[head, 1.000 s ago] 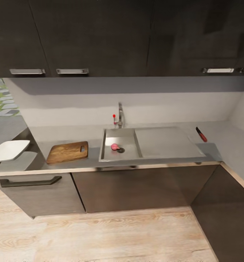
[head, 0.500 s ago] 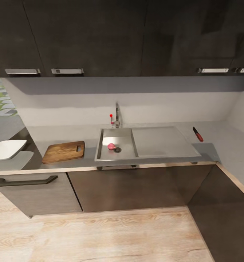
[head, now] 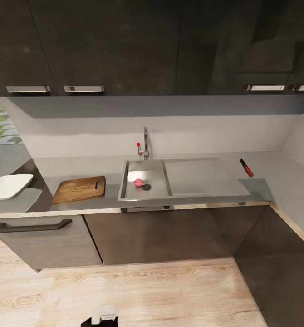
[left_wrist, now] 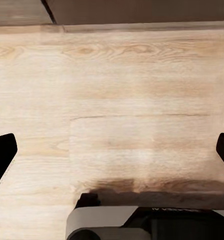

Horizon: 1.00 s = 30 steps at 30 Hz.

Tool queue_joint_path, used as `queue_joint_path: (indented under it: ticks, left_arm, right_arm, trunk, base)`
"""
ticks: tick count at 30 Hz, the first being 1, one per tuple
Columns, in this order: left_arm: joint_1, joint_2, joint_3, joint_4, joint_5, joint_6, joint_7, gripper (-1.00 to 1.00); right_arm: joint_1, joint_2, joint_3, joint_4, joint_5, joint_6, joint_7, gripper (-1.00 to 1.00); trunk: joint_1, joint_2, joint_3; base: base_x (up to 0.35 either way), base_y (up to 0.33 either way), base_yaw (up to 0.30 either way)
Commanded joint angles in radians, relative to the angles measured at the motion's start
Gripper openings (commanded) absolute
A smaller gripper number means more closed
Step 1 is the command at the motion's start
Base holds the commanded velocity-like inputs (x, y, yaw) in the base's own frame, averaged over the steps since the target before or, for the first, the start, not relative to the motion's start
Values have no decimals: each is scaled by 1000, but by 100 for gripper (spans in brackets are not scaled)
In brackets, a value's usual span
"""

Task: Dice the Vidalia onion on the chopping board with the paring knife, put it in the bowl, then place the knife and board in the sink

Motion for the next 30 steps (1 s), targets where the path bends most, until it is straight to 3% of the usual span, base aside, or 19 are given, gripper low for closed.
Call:
queue_joint_path:
  ticks: [1, 5, 8, 15, 21, 24, 30]
  left_arm:
    - [-3, -1, -3, -57, 9, 47, 8, 100]
    - [-20, -18, -3, -257, 9, 205, 8, 100]
    - [-62, -27, -10, -357, 9, 308, 8, 100]
    - [-218, -39, -101, -534, 9, 532, 10, 100]
    - [-366, -62, -114, -567, 11, 661, 11, 100]
    - [-504, -67, -115, -566, 16, 735, 11, 100]
    - [-705, -71, -115, -493, 21, 764, 12, 100]
  right_arm:
    - [-2, -1, 8, -1, -6, -3, -7, 100]
    - [-1, 0, 9, -1, -6, -3, -7, 100]
    - [-1, 1, 9, 0, -6, -2, -7, 100]
    - [-1, 1, 9, 4, -6, -2, -7, 100]
    - [-1, 1, 9, 7, -6, -2, -7, 100]
    - [-1, 2, 9, 7, -6, -2, -7, 100]
    - [-1, 3, 9, 8, -6, -2, -7, 100]
  trunk:
    - [1, -2, -2]
    - [1, -2, -2]
    - [1, -2, -2]
    - [1, -2, -2]
    - [1, -2, -2]
    - [1, -2, -2]
    - [1, -2, -2]
  base:
    - [0, 0, 0]
    - [0, 0, 0]
    - [0, 0, 0]
    - [0, 0, 0]
    - [0, 0, 0]
    - [0, 0, 0]
    - [0, 0, 0]
